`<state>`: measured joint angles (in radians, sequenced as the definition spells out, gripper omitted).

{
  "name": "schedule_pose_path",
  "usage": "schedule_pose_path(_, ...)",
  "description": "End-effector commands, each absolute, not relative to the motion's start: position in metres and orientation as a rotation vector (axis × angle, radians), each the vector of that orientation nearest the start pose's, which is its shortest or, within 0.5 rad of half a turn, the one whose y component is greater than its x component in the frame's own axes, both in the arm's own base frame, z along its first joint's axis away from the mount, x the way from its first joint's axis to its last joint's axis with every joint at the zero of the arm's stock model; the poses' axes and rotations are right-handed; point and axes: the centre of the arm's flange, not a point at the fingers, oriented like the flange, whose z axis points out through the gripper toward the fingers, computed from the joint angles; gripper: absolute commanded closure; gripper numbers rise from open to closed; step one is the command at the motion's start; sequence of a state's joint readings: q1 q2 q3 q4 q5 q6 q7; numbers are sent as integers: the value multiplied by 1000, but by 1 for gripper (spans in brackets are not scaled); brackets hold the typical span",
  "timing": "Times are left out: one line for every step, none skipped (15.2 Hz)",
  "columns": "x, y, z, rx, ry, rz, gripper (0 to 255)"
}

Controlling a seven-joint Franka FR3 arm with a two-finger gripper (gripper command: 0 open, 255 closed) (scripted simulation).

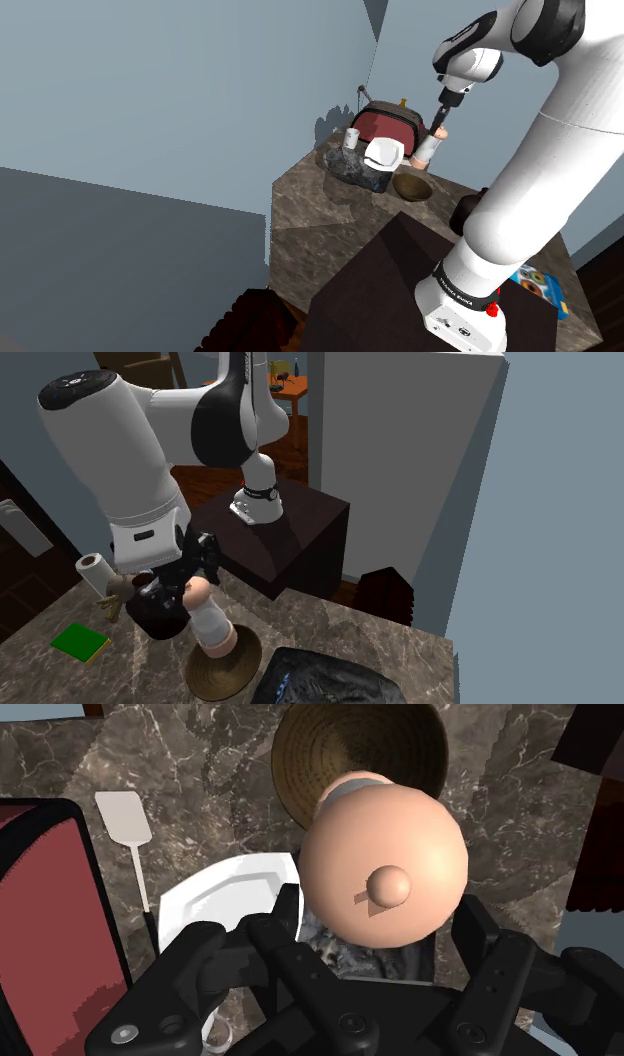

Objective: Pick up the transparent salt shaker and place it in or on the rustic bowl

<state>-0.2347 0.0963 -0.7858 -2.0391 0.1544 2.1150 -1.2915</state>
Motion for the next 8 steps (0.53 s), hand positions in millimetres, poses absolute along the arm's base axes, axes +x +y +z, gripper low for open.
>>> schedule_pose_path(307,-475,401,-3109,-303,-99,255)
schedule_pose_path(307,-475,396,-3109,-303,-99,255)
schedule_pose_path(307,-475,391,-3109,-303,-99,255)
schedule_pose_path(307,-475,385,-3109,-303,-99,255)
schedule_pose_path(307,-475,380,-3109,-303,-99,255)
schedule_pose_path(307,-475,375,-3109,-303,-99,255)
schedule_pose_path(307,-475,369,-3109,-303,-99,255)
schedule_pose_path(307,-475,364,-3109,-303,-99,255)
